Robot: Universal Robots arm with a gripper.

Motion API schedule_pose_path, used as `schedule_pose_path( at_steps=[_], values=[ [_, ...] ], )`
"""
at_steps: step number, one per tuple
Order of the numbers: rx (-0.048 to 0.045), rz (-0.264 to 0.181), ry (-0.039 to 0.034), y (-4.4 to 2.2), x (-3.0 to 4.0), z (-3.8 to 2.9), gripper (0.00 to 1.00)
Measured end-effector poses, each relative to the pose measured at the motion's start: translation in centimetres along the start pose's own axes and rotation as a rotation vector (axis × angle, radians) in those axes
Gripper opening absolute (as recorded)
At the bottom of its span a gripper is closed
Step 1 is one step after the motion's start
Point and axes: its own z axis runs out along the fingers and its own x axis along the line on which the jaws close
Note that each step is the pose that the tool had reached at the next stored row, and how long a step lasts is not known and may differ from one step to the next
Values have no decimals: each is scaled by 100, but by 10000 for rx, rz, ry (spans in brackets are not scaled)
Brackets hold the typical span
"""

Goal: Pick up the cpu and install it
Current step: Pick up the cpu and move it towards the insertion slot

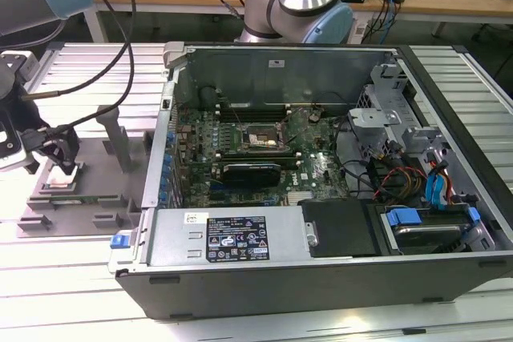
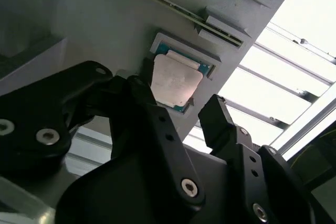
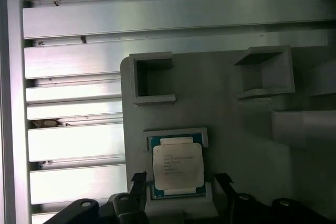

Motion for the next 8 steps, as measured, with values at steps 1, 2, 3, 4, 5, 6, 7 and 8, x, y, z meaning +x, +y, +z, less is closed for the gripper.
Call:
schedule_pose_path(
  at_steps=[1,2,3,4,5,6,7,8],
  values=[
    [0,0,0,0,0,0,66],
    [-3,-3,-4,0,0,8,66],
    [1,-65,2,0,-3,18,66],
    [11,-164,7,-1,-7,34,66],
    [21,-206,8,-2,-8,49,66],
    [34,-241,10,-3,-9,63,66],
    [44,-288,15,-3,-10,89,66],
    [45,-310,19,-4,-12,101,66]
  ],
)
